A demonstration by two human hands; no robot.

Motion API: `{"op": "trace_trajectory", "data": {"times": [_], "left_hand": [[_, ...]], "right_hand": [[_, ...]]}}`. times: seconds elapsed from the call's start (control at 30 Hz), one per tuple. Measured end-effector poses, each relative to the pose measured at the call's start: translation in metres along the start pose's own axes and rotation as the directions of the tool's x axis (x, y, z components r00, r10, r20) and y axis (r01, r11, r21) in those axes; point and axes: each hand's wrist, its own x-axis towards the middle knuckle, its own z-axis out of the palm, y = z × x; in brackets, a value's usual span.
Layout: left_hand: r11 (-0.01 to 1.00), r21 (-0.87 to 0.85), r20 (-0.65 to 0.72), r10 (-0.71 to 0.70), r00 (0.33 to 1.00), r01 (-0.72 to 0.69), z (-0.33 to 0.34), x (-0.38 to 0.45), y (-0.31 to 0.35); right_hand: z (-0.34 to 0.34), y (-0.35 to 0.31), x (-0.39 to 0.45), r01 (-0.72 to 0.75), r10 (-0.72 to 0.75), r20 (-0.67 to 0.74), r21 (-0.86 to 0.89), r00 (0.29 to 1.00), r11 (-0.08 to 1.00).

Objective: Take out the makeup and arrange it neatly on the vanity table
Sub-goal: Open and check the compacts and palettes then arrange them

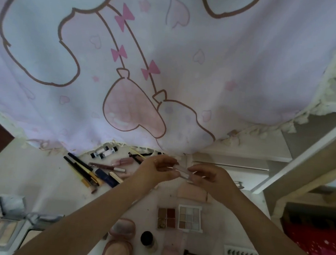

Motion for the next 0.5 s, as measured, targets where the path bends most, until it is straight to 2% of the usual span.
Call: {"op": "trace_trajectory", "data": {"times": [0.2, 0.33, 0.4, 0.5], "left_hand": [[0.998, -0.056, -0.085, -0.026, 0.996, 0.022, -0.006, 0.003, -0.015], [0.997, -0.06, -0.136, -0.062, 0.989, 0.054, -0.011, 0.008, -0.027], [0.995, -0.063, -0.134, -0.088, 0.987, 0.08, -0.014, 0.011, -0.033], [0.986, -0.077, -0.099, -0.155, 0.983, 0.148, -0.019, 0.016, -0.042]], "right_hand": [[0.007, 0.0, 0.005, -0.204, 0.186, 0.122, 0.154, 0.975, 0.967], [0.018, 0.002, 0.017, -0.261, 0.247, 0.102, 0.158, 0.964, 0.952], [0.023, 0.006, 0.025, -0.349, 0.341, 0.079, 0.29, 0.937, 0.891], [0.028, 0.015, 0.036, -0.469, 0.507, 0.043, 0.456, 0.861, 0.757]]}}
